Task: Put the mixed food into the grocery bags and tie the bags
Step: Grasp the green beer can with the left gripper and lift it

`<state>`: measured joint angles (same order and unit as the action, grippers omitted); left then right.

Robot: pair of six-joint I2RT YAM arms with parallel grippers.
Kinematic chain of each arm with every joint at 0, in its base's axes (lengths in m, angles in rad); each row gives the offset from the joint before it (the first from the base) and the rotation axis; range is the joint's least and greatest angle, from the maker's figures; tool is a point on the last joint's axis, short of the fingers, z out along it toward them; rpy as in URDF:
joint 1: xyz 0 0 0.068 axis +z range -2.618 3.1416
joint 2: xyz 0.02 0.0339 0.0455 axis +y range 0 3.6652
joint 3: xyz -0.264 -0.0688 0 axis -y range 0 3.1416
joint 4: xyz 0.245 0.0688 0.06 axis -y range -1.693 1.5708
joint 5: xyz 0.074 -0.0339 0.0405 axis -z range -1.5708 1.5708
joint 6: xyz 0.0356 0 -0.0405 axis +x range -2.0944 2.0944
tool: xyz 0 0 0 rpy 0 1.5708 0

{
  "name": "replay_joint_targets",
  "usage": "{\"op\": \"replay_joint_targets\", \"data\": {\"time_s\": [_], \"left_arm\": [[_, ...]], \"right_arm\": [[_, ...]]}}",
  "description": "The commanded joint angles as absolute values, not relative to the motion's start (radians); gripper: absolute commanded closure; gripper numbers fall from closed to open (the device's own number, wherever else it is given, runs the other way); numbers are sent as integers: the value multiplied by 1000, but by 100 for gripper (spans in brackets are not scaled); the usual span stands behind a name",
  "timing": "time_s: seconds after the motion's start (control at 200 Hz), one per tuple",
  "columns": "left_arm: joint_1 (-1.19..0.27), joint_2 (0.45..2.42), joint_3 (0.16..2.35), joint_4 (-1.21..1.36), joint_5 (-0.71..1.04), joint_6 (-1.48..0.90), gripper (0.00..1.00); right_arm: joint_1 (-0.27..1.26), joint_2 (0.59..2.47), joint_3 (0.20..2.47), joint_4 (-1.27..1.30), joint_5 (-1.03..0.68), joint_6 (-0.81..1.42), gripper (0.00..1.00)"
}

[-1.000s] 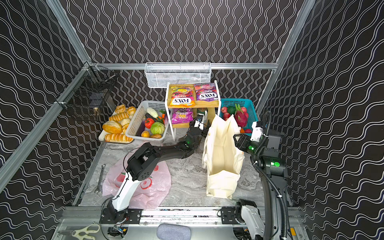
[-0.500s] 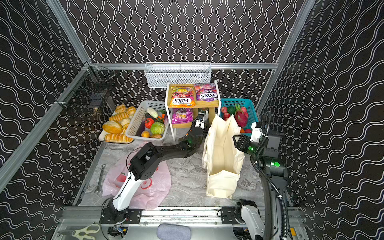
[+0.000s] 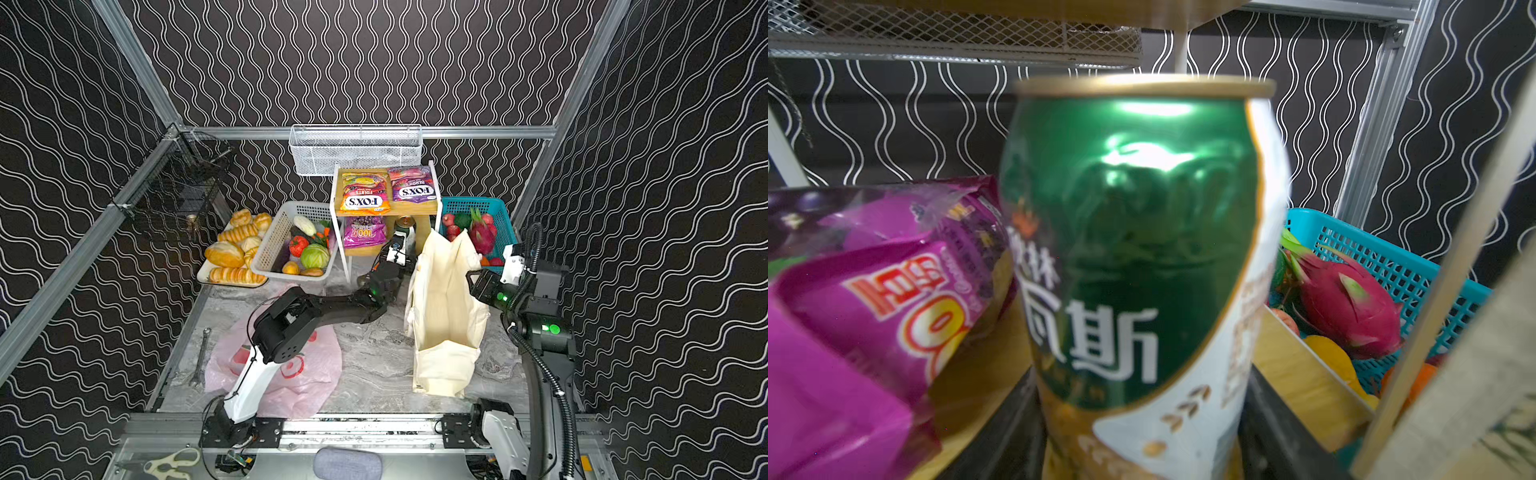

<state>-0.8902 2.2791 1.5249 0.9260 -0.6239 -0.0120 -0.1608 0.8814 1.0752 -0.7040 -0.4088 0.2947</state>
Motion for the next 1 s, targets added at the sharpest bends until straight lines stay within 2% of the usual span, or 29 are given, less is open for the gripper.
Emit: {"op": "replay_joint_targets", "data": {"time_s": [0.0,0.085,0.34,0.435,0.571,0.661,0.766,0.996], "left_arm": [[-890,2288,1550,933,-626,3,29],[-890,2299,1574,920,-626,3,25],[-888,2333,1634,877,-650,-12,20],[-888,2336,1639,869,-647,-16,26],[-889,2316,1597,935,-616,18,46],[-888,2275,1527,996,-559,32,53],[-890,2213,1442,1054,-532,42,59],[-891,2087,1262,1180,-496,90,62]], "right_arm": [[-161,878,1083,-718,-407,289,40],[-161,876,1084,-723,-405,288,40],[-161,877,1079,-736,-422,285,40],[-161,879,1078,-739,-420,283,40],[-162,876,1074,-739,-422,288,40],[-161,868,1088,-745,-391,301,40],[-161,847,1113,-746,-370,307,39],[-161,842,1200,-778,-397,314,39]]}}
